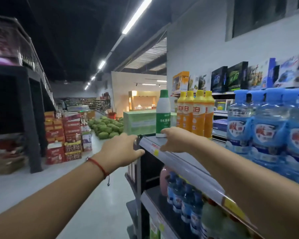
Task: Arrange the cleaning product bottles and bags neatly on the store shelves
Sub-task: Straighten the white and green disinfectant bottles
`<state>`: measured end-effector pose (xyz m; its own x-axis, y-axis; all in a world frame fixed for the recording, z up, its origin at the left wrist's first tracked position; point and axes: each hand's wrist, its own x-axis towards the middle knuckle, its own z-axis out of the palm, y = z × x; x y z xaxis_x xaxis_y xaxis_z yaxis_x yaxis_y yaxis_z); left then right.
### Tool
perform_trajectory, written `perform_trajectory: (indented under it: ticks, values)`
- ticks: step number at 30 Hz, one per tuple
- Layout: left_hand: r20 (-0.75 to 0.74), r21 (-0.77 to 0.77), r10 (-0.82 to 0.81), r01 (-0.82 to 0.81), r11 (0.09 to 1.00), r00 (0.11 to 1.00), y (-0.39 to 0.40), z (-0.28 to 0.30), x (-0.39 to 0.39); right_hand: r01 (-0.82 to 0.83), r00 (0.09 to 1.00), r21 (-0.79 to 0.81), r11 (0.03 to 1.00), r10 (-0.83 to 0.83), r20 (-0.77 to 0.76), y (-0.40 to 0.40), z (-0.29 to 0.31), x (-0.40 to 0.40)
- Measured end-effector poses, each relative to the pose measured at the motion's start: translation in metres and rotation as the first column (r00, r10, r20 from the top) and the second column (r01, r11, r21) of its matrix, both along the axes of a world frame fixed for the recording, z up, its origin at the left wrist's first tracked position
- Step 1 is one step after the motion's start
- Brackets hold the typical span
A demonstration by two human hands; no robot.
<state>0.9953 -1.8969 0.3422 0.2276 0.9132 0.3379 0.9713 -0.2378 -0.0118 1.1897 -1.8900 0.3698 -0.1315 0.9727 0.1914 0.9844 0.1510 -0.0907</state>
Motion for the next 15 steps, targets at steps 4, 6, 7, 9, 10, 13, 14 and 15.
perform_trajectory:
  ticks: [4, 6, 7, 9, 10, 13, 14, 15]
  values:
    - [0.053, 0.0, -0.071, 0.072, 0.997, 0.996, 0.068, 0.011, 0.01, 0.068, 0.997, 0.011, 0.998, -0.068, -0.026, 0.051, 0.012, 0.008]
    - [0.044, 0.002, -0.124, 0.124, 0.992, 0.991, 0.104, 0.013, 0.019, 0.108, 0.994, 0.043, 0.993, -0.106, -0.034, 0.076, 0.019, 0.011]
    - [0.03, 0.012, -0.152, 0.152, 0.988, 0.988, 0.124, 0.012, 0.024, 0.127, 0.991, 0.063, 0.99, -0.125, -0.037, 0.088, 0.022, 0.011]
    - [0.006, 0.035, -0.197, 0.196, 0.98, 0.98, 0.168, 0.008, 0.034, 0.148, 0.989, 0.124, 0.981, -0.146, -0.032, 0.114, 0.03, 0.01]
    - [0.02, 0.038, -0.224, 0.223, 0.974, 0.974, 0.189, 0.004, 0.039, 0.157, 0.988, 0.161, 0.974, -0.154, -0.033, 0.126, 0.035, 0.01]
    - [0.153, 0.038, -0.304, 0.302, 0.953, 0.94, 0.248, -0.003, 0.056, 0.232, 0.964, 0.23, 0.945, -0.192, -0.185, 0.165, 0.051, 0.007]
    - [0.214, 0.036, -0.323, 0.323, 0.946, 0.922, 0.268, -0.003, 0.062, 0.258, 0.94, 0.234, 0.937, -0.188, -0.284, 0.179, 0.055, 0.007]
    - [0.276, 0.033, -0.347, 0.352, 0.936, 0.896, 0.286, -0.003, 0.067, 0.281, 0.905, 0.224, 0.933, -0.179, -0.387, 0.195, 0.058, 0.007]
